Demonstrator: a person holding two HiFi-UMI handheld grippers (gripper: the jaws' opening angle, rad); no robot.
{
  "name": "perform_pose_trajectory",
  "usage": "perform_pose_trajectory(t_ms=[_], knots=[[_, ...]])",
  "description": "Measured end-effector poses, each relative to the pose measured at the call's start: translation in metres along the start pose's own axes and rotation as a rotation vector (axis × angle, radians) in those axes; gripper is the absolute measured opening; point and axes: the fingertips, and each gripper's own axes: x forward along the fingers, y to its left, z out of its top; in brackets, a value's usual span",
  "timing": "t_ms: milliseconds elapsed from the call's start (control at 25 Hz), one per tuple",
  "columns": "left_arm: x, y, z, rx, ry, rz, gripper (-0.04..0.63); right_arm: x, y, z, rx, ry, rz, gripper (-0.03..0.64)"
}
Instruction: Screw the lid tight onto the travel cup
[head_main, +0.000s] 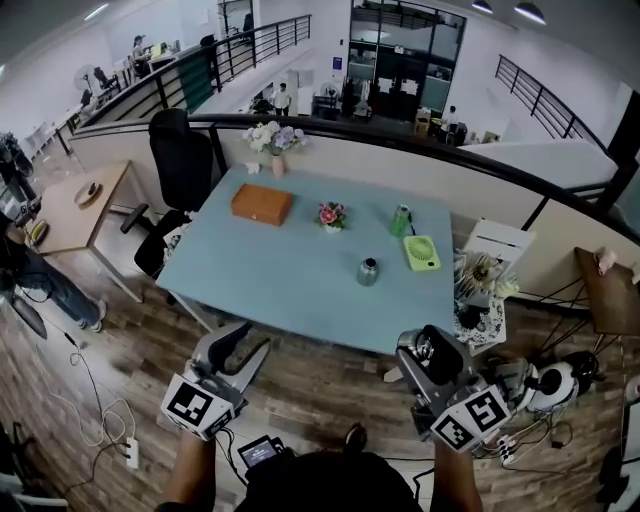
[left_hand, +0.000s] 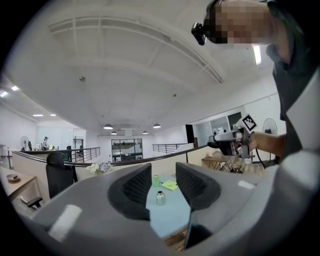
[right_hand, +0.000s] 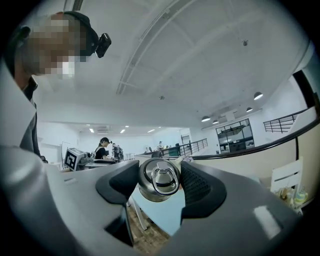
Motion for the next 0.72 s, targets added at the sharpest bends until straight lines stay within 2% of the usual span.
perform_pose_trajectory(t_ms=[240,720], knots=[[0.035,-0.014,0.007,0.010,0.012,0.064,0.206,0.003,-0.046,0.008,0.003,-0.001,0.060,0.262],[0.088,-0.049,0.014,0.020,0.029,0.114,0.206,-0.008,-0.112,0.012,0.023,-0.010,0.118,0.262]])
